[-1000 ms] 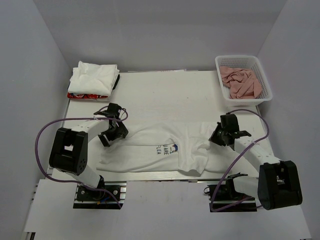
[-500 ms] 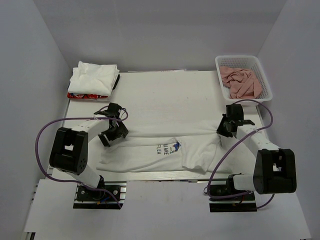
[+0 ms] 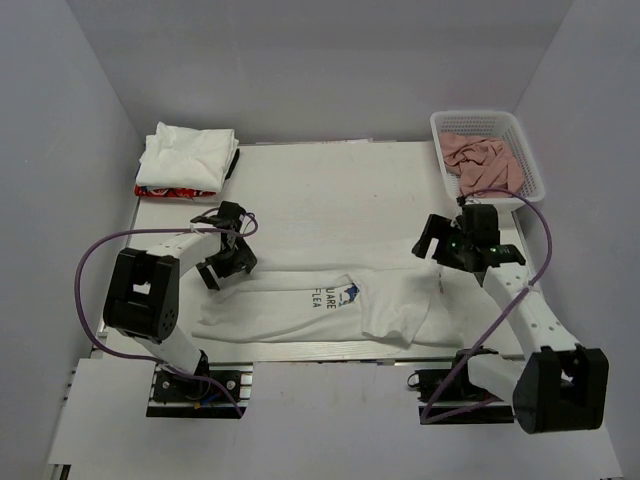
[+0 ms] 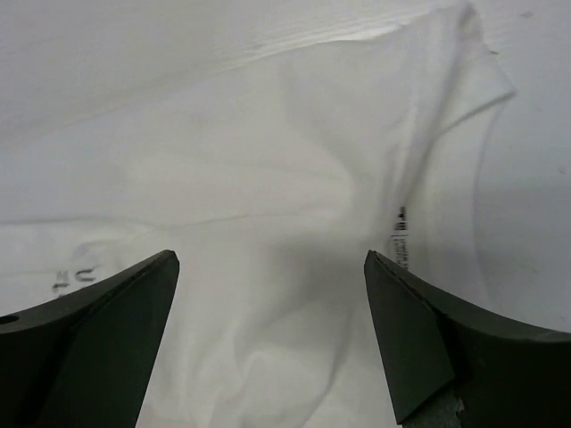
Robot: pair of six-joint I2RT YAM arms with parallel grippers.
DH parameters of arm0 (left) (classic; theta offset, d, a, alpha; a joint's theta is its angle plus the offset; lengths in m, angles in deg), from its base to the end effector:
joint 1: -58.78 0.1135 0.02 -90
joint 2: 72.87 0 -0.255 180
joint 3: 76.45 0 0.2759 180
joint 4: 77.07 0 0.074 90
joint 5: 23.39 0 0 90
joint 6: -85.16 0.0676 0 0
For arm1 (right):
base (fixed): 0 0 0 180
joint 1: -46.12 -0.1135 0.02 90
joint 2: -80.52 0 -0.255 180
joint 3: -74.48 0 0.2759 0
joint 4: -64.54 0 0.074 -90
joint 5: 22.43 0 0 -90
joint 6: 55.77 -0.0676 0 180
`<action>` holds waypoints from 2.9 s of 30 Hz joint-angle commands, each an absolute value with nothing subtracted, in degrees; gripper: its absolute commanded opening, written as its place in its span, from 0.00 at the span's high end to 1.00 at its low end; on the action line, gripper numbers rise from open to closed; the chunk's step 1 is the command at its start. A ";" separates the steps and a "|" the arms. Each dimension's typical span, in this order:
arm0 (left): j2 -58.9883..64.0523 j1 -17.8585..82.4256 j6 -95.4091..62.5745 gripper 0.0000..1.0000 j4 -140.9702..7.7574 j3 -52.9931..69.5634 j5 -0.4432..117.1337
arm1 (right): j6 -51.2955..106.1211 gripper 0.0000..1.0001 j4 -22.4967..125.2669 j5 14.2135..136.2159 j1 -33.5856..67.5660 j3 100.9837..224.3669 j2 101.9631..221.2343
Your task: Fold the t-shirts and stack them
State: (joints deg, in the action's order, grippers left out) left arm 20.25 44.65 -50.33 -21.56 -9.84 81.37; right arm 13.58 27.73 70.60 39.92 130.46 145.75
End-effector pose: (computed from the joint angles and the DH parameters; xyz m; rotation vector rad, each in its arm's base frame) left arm 0.2952 -0.0566 0.1070 -0.8048 2.7706 0.2242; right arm 0.2816 0.0342 0.1988 0.2755 2.3763 0.2856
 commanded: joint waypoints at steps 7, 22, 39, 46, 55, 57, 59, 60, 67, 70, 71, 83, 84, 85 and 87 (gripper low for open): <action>19.32 45.16 -50.98 0.00 -21.35 -10.36 84.97 | 13.05 0.10 26.67 81.21 34.08 124.94 145.55; 24.68 43.94 -52.91 0.00 -16.80 -9.66 85.32 | 11.98 0.10 33.62 71.01 35.30 140.45 182.84; 3.79 28.82 -55.11 0.00 -12.93 -25.57 60.44 | 26.75 0.10 24.73 84.44 35.83 208.59 222.37; -4.94 27.14 -52.83 0.00 -5.88 -10.65 75.74 | 32.13 0.10 23.33 72.79 31.88 205.27 209.73; 6.04 18.28 -42.55 0.00 -21.00 -12.20 63.95 | 27.29 0.10 18.58 71.09 31.09 189.27 198.73; 9.80 16.95 -40.97 0.00 -21.00 -12.20 63.36 | 27.28 0.10 18.84 71.70 30.74 187.77 199.08; 12.19 14.93 -39.30 0.00 -21.78 -12.20 61.78 | 27.46 0.10 19.02 73.46 30.91 187.06 201.01; 13.25 14.40 -39.29 0.00 -21.79 -12.73 61.77 | 27.20 0.10 18.67 74.94 30.83 187.67 201.71; 24.32 12.03 -40.68 0.00 -19.43 -12.91 65.20 | 28.51 0.10 13.75 74.34 30.74 194.26 211.73; 27.32 8.87 -42.89 0.00 -18.79 -11.59 60.56 | 29.39 0.10 11.29 73.03 30.04 198.13 215.51; 27.32 7.03 -42.89 0.00 -21.67 -11.59 57.93 | 29.48 0.10 11.20 72.59 29.69 199.18 216.56; 41.82 -2.74 -39.99 0.00 -24.96 12.66 47.77 | 21.58 0.10 29.35 80.32 25.55 216.86 230.90; 41.82 -3.35 -41.56 0.00 -23.39 13.63 49.45 | 19.66 0.10 30.44 80.23 25.46 217.81 230.72; 41.82 -3.36 -42.27 0.00 -23.37 14.16 50.95 | 18.94 0.10 31.58 79.88 25.29 219.21 231.68; 39.64 -3.36 -44.72 0.00 -22.75 14.16 53.59 | 18.32 0.10 32.55 80.23 25.29 224.67 232.13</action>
State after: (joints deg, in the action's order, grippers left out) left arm 40.05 -2.67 -42.40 -17.65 14.03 49.96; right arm 22.46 27.07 77.42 25.74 221.41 230.10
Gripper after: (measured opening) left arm 0.998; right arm 0.904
